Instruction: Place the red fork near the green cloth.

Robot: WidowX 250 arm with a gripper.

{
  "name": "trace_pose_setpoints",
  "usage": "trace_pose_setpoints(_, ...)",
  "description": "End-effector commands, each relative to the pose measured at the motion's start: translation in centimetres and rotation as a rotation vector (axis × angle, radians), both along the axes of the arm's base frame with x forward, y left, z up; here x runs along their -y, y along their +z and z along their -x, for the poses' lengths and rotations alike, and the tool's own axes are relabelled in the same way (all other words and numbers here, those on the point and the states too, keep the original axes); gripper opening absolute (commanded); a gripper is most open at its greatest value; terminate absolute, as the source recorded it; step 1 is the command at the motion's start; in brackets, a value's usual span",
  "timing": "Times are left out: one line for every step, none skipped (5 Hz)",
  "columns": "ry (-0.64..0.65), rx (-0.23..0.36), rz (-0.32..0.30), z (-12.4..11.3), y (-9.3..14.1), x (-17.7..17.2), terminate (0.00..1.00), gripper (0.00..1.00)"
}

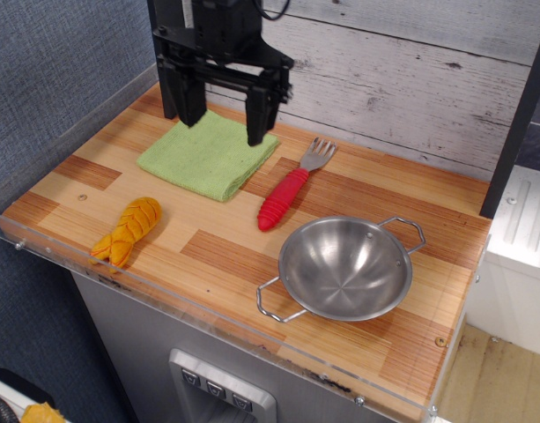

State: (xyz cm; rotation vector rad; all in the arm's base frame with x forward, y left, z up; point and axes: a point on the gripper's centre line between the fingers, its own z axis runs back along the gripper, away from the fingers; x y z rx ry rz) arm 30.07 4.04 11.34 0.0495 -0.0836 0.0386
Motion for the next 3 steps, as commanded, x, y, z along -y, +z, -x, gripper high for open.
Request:
trace_pose_setpoints(-0.064,0.005,0.013,0.10,0.33,1.05,0.00,1.00)
trace_pose_setpoints(-0.064,0.005,0.013,0.10,0.33,1.05,0.00,1.00)
trace_pose_setpoints(-0.064,0.005,0.013,0.10,0.33,1.05,1.00,1.00)
